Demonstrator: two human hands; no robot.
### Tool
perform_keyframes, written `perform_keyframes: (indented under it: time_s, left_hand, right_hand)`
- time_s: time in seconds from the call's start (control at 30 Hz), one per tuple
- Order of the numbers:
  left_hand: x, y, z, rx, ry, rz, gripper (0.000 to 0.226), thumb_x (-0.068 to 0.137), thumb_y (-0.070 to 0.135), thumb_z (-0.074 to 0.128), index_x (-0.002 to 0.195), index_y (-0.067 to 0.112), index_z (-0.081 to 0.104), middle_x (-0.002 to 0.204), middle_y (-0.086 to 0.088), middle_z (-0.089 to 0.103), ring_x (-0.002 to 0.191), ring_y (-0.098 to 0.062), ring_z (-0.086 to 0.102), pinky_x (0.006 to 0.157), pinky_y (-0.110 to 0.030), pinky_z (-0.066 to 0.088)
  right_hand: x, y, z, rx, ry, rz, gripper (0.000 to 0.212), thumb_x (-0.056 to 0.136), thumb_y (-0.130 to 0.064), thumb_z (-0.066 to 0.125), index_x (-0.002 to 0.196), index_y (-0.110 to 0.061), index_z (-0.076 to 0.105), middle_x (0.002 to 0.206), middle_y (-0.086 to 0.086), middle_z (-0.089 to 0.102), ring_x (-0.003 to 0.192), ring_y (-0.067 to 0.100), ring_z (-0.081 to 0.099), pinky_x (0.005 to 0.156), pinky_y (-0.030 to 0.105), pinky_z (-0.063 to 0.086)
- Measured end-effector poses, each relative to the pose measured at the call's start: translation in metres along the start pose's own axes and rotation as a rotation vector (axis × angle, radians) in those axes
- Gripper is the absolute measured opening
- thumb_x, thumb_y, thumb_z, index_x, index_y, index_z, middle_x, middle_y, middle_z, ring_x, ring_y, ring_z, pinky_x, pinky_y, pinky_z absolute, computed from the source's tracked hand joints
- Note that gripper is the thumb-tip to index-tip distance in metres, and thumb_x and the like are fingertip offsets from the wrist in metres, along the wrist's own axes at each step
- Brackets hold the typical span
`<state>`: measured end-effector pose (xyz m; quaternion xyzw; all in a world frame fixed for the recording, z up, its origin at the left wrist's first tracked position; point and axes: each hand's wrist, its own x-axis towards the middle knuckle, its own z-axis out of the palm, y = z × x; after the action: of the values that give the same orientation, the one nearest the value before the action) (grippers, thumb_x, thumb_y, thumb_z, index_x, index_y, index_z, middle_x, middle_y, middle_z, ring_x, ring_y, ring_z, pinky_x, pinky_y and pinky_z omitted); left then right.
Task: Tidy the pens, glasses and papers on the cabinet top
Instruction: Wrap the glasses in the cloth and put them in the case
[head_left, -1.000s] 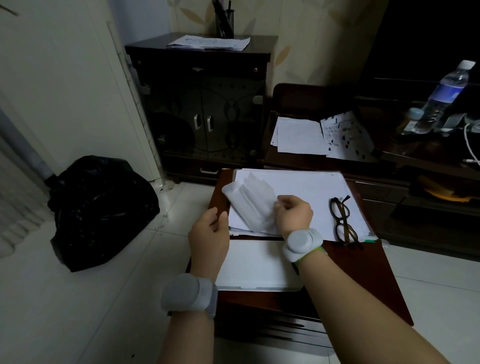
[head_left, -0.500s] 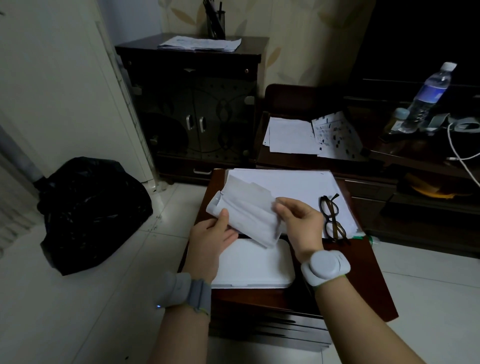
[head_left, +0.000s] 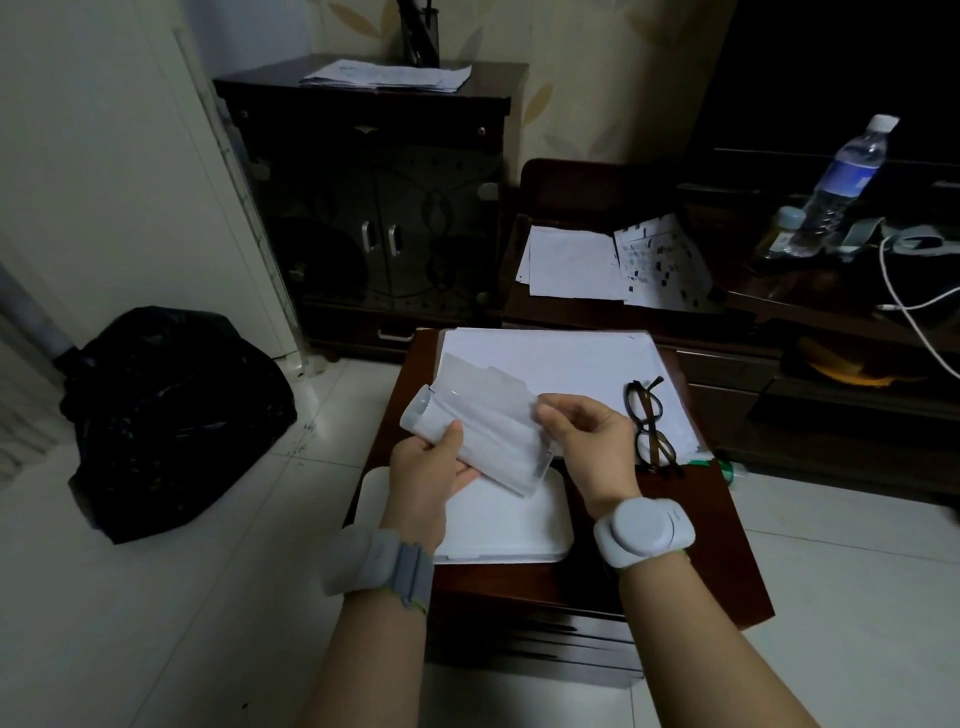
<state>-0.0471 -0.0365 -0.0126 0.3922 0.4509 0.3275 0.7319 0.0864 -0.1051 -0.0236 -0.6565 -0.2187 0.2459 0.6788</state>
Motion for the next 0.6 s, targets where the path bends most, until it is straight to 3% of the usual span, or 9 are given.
perform_keyframes:
  time_s: [0.07, 0.13, 0.2, 0.27, 0.33, 0.47, 0.6]
  left_hand:
    - [0.000, 0.000, -0.001, -0.013, -0.017, 0.002, 0.012, 0.094, 0.012, 0.053, 0.104, 0.008, 0.059, 0.107, -0.010, 0.063, 0.090, -0.020, 0.064, 0.070, -0.028, 0.054]
    - [-0.001, 0.000, -0.002, -0.022, -0.017, -0.002, 0.012, 0.095, 0.011, 0.053, 0.104, 0.008, 0.059, 0.108, -0.010, 0.064, 0.090, -0.019, 0.064, 0.068, -0.027, 0.054]
    - [-0.001, 0.002, -0.002, -0.022, -0.016, 0.006, 0.015, 0.095, 0.011, 0.052, 0.107, 0.006, 0.059, 0.110, -0.011, 0.064, 0.092, -0.021, 0.064, 0.068, -0.028, 0.054]
    - [-0.003, 0.002, -0.002, -0.014, 0.007, -0.007, 0.019, 0.095, 0.011, 0.052, 0.112, 0.004, 0.058, 0.111, -0.012, 0.063, 0.095, -0.024, 0.063, 0.065, -0.027, 0.054]
    - [-0.003, 0.003, -0.003, -0.008, 0.024, -0.012, 0.017, 0.095, 0.011, 0.052, 0.110, 0.005, 0.057, 0.110, -0.011, 0.062, 0.090, -0.021, 0.063, 0.059, -0.023, 0.055]
    - [-0.003, 0.006, -0.003, 0.000, 0.049, -0.015, 0.012, 0.094, 0.010, 0.053, 0.105, 0.009, 0.057, 0.107, -0.009, 0.063, 0.090, -0.021, 0.063, 0.063, -0.027, 0.054]
    - [-0.003, 0.007, -0.002, -0.005, 0.049, -0.024, 0.010, 0.094, 0.009, 0.053, 0.103, 0.009, 0.057, 0.096, -0.006, 0.063, 0.082, -0.017, 0.063, 0.065, -0.029, 0.052]
  right_hand:
    - [-0.001, -0.002, -0.001, 0.003, -0.011, 0.007, 0.004, 0.083, -0.017, 0.070, 0.082, -0.014, 0.072, 0.079, 0.000, 0.072, 0.071, 0.005, 0.063, 0.069, 0.017, 0.049]
    - [0.001, -0.003, -0.004, -0.043, 0.022, 0.018, 0.020, 0.088, -0.030, 0.064, 0.077, -0.015, 0.071, 0.077, -0.003, 0.071, 0.068, 0.004, 0.062, 0.068, 0.017, 0.050]
    - [0.004, -0.006, -0.007, -0.160, 0.080, -0.010, 0.031, 0.091, -0.039, 0.056, 0.073, -0.018, 0.069, 0.076, -0.004, 0.070, 0.074, 0.012, 0.064, 0.073, 0.025, 0.052]
    - [0.004, -0.006, -0.013, -0.353, 0.146, -0.053, 0.031, 0.093, -0.034, 0.054, 0.080, -0.012, 0.070, 0.079, 0.003, 0.070, 0.080, 0.020, 0.065, 0.073, 0.031, 0.049]
    - [0.004, -0.005, -0.021, -0.590, 0.237, -0.109, 0.023, 0.092, -0.024, 0.055, 0.094, -0.006, 0.070, 0.091, 0.010, 0.069, 0.088, 0.022, 0.062, 0.072, 0.026, 0.042]
    - [0.011, 0.003, -0.036, -0.976, 0.381, -0.139, 0.033, 0.088, -0.015, 0.058, 0.120, -0.005, 0.058, 0.123, 0.018, 0.052, 0.117, 0.034, 0.045, 0.094, 0.041, 0.038]
    - [0.020, 0.012, -0.051, -1.152, 0.384, 0.001, 0.031, 0.089, -0.012, 0.055, 0.118, -0.002, 0.057, 0.118, 0.022, 0.055, 0.112, 0.039, 0.048, 0.092, 0.044, 0.038]
